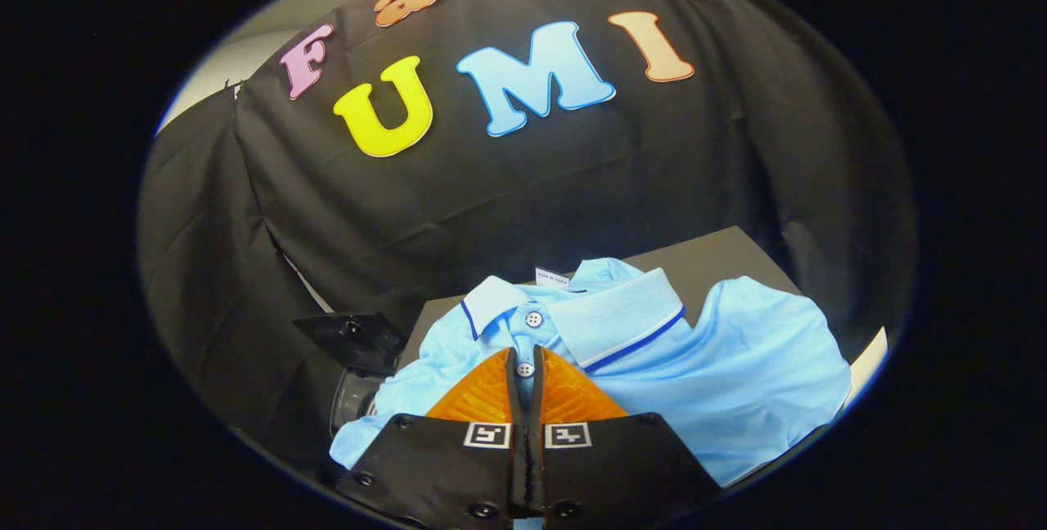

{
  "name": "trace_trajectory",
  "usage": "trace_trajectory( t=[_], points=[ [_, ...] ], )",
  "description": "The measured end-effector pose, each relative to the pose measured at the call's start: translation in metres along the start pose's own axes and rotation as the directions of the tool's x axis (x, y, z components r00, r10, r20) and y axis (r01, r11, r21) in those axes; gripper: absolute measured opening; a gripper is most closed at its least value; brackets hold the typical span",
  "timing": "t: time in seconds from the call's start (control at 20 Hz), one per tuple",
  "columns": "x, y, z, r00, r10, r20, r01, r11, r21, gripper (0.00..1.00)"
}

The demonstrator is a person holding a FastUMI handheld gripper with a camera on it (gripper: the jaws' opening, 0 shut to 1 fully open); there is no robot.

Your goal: Put the clothes into the washing machine and then close the washing machine lid.

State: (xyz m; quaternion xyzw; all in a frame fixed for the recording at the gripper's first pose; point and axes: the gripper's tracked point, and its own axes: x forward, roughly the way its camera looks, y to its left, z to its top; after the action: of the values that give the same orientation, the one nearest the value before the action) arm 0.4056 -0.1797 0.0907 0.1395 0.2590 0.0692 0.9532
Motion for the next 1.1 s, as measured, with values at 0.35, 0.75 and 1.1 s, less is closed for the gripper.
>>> trace_trajectory(
  t=[0.35, 0.75, 1.1],
  points=[
    [-0.019, 0.059, 0.015, 0.993, 0.106, 0.06, -0.109, 0.993, 0.053, 0.01],
    [-0.021, 0.148, 0.012, 0.969, 0.238, 0.062, -0.24, 0.97, 0.023, 0.01],
    [-0.012, 0.213, -0.002, 0.945, 0.326, 0.031, -0.327, 0.945, 0.011, 0.01]
  ],
)
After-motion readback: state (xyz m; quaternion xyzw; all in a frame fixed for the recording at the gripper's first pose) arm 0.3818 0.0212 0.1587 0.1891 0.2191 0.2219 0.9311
